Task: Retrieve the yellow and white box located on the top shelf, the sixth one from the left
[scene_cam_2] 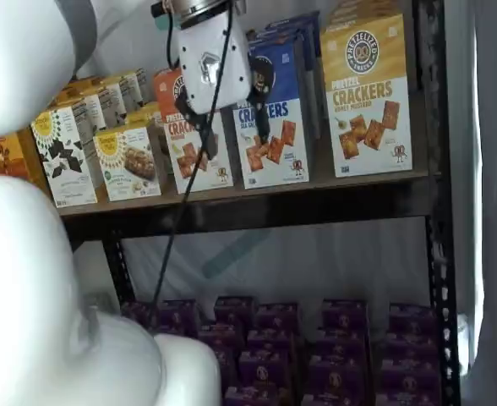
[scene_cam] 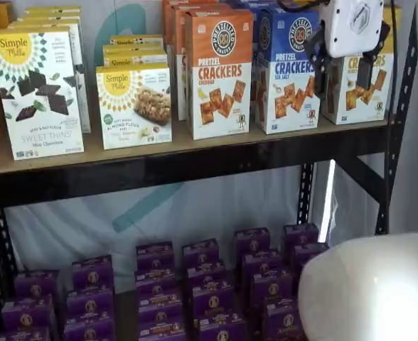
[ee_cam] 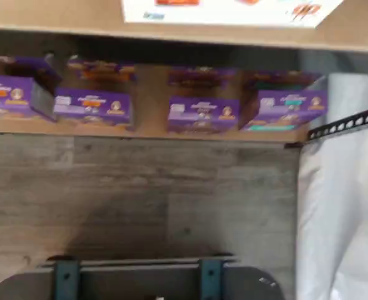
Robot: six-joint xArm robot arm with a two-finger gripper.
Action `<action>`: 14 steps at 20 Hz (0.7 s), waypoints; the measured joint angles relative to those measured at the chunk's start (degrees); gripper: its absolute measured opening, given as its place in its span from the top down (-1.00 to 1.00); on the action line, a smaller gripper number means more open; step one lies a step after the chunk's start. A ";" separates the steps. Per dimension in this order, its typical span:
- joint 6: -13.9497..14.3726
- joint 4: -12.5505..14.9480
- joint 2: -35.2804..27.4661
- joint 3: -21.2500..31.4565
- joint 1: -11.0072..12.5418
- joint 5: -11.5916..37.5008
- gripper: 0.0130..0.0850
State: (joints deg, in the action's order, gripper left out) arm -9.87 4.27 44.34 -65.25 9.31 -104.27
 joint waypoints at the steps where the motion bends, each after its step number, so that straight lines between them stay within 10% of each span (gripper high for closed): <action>1: -1.52 -0.36 -0.76 -0.42 1.72 0.79 -1.00; 14: -10.80 -0.69 -8.20 -5.31 11.45 6.24 -1.00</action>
State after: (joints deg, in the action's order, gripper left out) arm -20.68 3.59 36.14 -70.56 20.76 -98.03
